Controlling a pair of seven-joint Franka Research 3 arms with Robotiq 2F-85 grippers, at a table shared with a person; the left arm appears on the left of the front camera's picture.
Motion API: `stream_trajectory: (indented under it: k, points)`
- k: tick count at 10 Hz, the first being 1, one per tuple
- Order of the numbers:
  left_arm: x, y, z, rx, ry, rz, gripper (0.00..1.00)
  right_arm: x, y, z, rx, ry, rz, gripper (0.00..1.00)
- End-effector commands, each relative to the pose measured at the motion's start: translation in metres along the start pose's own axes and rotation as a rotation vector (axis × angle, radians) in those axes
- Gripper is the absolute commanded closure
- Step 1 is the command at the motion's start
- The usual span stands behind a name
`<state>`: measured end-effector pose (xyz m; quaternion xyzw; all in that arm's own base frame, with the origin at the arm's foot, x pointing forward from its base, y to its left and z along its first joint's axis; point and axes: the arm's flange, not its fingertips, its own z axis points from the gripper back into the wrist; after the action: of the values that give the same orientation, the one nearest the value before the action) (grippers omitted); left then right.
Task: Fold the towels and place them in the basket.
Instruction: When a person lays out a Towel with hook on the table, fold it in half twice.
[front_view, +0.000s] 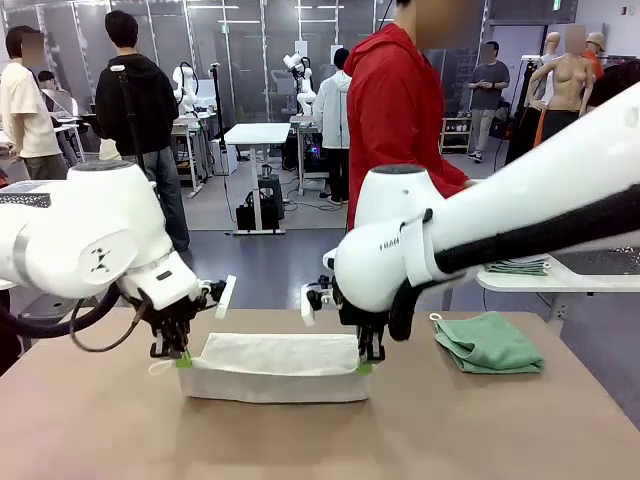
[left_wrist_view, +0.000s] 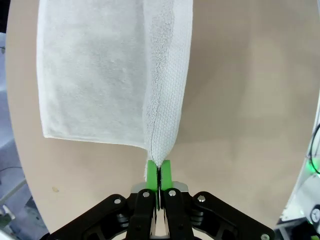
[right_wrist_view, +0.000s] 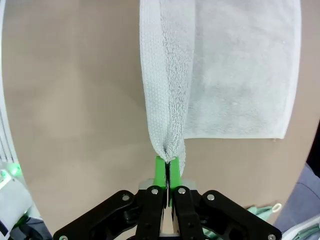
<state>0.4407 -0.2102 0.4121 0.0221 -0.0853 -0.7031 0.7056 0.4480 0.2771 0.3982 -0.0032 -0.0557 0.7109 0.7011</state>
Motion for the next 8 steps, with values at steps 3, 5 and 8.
stream_trajectory:
  k: [3,5,8]
  points:
    - [0.004,0.063,-0.016,-0.059,0.022,0.063,0.97,0.001,-0.059,0.000,0.062,0.012,-0.020,0.96]
    - [-0.004,0.090,-0.021,-0.069,0.023,0.094,0.97,-0.004,-0.088,-0.009,0.080,0.003,-0.031,0.96]
    - [-0.004,0.123,-0.030,-0.087,0.000,0.090,0.97,-0.009,-0.122,-0.029,0.084,-0.013,-0.011,0.96]
